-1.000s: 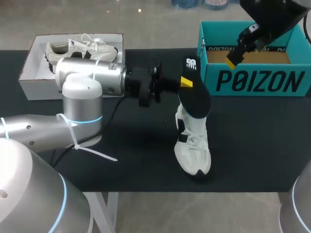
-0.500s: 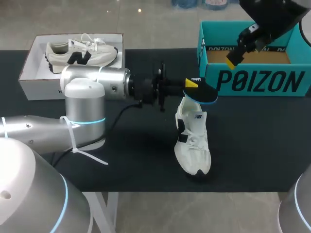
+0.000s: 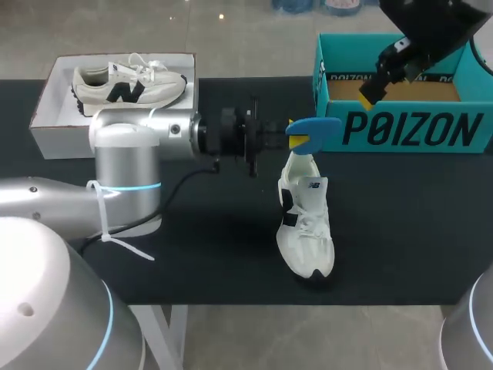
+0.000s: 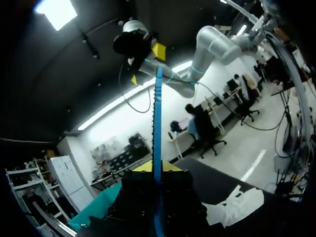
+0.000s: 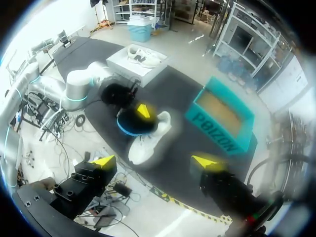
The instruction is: Take the shoe out of the shoebox, open the shoe tongue, remove and reinsert the insole, then place the shoe into the shoebox
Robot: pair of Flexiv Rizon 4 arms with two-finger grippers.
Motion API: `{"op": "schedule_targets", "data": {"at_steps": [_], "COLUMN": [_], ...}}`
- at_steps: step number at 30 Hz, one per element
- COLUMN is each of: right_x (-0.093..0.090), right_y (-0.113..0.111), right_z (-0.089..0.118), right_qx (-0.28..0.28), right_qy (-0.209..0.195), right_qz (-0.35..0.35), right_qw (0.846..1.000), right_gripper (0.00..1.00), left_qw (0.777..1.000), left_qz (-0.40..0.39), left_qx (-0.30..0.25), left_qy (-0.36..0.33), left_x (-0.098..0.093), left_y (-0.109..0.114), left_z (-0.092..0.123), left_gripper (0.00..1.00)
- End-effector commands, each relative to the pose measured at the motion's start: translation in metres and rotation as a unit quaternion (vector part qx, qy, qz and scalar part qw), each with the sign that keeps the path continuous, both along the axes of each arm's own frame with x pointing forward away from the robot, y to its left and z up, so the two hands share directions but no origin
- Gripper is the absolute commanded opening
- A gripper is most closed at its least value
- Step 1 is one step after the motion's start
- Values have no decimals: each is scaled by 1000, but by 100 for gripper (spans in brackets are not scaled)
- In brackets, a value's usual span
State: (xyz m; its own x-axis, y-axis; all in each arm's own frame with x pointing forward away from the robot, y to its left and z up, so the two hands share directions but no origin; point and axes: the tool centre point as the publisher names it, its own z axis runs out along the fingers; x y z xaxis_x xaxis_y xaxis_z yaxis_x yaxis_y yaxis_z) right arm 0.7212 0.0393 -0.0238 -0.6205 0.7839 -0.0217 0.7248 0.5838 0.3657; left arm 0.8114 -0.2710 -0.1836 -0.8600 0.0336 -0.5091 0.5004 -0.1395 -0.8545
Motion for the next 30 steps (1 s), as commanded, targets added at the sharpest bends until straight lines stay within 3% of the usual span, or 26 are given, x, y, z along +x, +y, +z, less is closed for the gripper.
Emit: {"op": "schedule_targets", "data": {"at_steps": [1,6,9,15,20,22,25,30], "right_x": [2,2,2,2,2,2,2,2], "right_y": [1,1,1,1,1,1,1,1], "right_z": [1,1,1,1,1,1,1,1], "right_qx": [-2,-2,-2,-2,-2,-2,-2,-2], "right_qy": [2,2,2,2,2,2,2,2], "right_qz": [0,0,0,0,0,0,0,0], "right_qw": [1000,1000,1000,1000,1000,1000,1000,1000], "right_gripper": [100,100,100,100,100,100,100,100], "left_qw": [995,995,982,922,840,832,799,767], "left_qz": [3,3,-14,-78,-112,-127,-146,-144], "left_qx": [5,5,32,27,-33,-61,-95,-84], "left_qy": [103,103,185,378,531,537,576,620], "left_x": [-1,-1,5,14,21,22,26,29], "left_y": [-1,-1,1,6,13,14,17,16], "left_z": [1,1,1,0,-15,-20,-31,-40], "left_gripper": [0,0,0,0,0,0,0,0]}}
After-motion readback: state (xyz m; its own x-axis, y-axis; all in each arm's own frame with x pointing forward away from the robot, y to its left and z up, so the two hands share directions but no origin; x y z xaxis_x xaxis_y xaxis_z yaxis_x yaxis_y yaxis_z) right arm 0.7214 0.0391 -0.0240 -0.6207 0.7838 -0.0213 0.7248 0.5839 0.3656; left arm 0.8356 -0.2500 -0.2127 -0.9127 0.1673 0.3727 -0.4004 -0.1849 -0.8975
